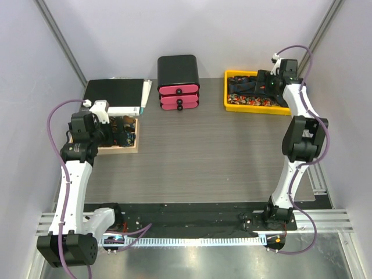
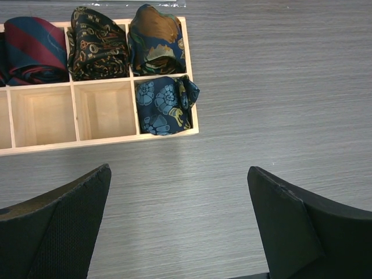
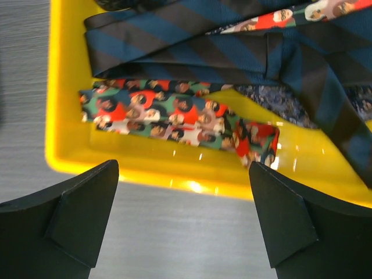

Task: Roll the ties
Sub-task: Pick up the tie from the bin.

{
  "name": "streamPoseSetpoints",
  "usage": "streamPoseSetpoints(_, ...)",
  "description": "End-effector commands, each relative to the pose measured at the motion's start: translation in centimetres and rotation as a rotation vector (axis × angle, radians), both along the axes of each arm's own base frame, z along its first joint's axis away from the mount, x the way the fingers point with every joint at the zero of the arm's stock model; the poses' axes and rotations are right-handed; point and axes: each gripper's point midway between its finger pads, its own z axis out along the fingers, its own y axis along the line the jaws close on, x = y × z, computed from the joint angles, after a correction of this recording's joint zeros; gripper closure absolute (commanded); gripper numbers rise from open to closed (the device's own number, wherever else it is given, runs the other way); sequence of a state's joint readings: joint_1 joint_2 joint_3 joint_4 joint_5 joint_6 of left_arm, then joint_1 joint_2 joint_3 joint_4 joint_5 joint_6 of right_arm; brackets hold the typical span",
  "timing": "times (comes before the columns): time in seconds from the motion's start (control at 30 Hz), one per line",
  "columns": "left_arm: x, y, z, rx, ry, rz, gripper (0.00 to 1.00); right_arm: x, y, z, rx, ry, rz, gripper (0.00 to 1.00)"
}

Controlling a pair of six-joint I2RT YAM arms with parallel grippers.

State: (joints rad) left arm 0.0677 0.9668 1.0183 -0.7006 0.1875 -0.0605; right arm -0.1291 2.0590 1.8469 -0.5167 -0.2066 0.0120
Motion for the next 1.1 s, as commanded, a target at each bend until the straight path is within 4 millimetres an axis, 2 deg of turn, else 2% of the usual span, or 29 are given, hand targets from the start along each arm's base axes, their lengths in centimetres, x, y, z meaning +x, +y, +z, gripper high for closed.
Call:
streamPoseSetpoints(0.0,0.2,0.0,-1.0,0.016,0.006,-0.029,0.0,5.0,-0.5,2.6,-0.023,-0.153,0.037,0.0)
streamPoseSetpoints(0.2,0.1,0.0,-3.0,0.012,0.069,-0.03,0.0,9.2,2.0,1.9,0.038,-0.244,0.12,0.0)
streamPoseSetpoints(0.27,0.1,0.0,-3.3,0.014,0.081,-0.029,0.0,9.9,3.6,1.4,0.035,-0.255,0.15,0.01)
streamPoseSetpoints(0.33,0.2,0.1,-3.7,0.013,0.098,-0.026,0.0,10.6,4.1,0.3,-0.006,-0.255,0.165,0.01)
streamPoseSetpoints(0.37,0.2,0.1,-3.9,0.013,0.104,-0.028,0.0,10.9,4.9,0.1,-0.015,-0.258,0.176,0.01)
streamPoseSetpoints(0.4,0.2,0.1,-4.1,0.012,0.114,-0.028,0.0,11.3,5.0,0.2,-0.033,-0.267,0.172,0.01)
streamPoseSetpoints(0.43,0.2,0.1,-4.3,0.013,0.121,-0.028,0.0,11.5,5.2,-0.9,-0.043,-0.258,0.175,0.01)
streamPoseSetpoints(0.6,0.3,0.1,-5.1,0.012,0.152,-0.025,0.0,12.3,6.9,-2.7,-0.076,-0.253,0.184,0.02)
streamPoseSetpoints(0.73,0.2,0.2,-5.6,0.008,0.175,-0.017,0.0,13.1,6.2,-4.5,-0.099,-0.247,0.142,0.05)
streamPoseSetpoints(0.77,0.2,0.2,-5.8,0.006,0.179,-0.018,0.0,13.1,8.1,-5.3,-0.095,-0.237,0.165,0.06)
streamPoseSetpoints(0.8,0.1,0.2,-6.1,0.006,0.187,-0.013,0.0,13.2,8.6,-5.4,-0.094,-0.238,0.17,0.06)
streamPoseSetpoints(1.0,-0.3,0.3,-6.8,0.008,0.211,-0.01,0.0,13.4,9.8,-7.4,-0.106,-0.219,0.174,0.08)
streamPoseSetpoints(1.07,-0.3,0.4,-6.9,0.012,0.214,-0.006,0.0,13.5,10.0,-7.9,-0.112,-0.217,0.168,0.16)
